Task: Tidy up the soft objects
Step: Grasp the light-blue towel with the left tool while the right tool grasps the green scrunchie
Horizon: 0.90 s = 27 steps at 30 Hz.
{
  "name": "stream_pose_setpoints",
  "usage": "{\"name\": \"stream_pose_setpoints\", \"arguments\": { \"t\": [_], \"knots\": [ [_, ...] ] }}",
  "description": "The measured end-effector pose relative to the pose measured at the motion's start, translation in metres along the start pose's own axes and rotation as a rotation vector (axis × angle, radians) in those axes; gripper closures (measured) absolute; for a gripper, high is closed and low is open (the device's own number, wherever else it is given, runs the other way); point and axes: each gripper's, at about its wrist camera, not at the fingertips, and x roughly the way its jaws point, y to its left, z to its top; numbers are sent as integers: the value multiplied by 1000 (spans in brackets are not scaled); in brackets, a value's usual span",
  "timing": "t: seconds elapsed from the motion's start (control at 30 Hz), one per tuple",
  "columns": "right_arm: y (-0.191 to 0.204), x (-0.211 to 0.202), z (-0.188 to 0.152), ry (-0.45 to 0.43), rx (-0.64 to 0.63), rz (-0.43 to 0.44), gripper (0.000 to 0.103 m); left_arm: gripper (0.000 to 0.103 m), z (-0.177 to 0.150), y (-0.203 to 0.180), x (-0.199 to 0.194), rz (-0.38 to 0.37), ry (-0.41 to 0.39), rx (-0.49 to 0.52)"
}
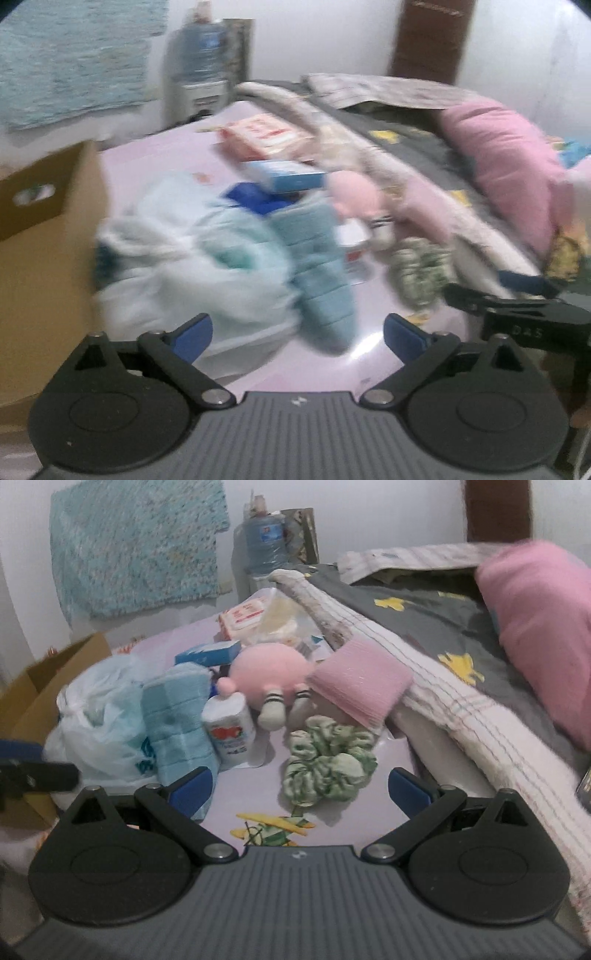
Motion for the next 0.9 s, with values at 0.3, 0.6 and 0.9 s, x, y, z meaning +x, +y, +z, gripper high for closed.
{"name": "stream_pose_setpoints", "arguments": {
  "t": [0.3,0.6,0.9],
  "knots": [
    [-34,14,-4,-7,124,94,8,18,7,-34,45,-104,-25,62],
    [-47,35,-3,28,170,123,18,18,16,-54,103,53,60,61],
    [-61,42,-5,38,204,125,24,36,12,-74,122,227,65,135]
  ]
}}
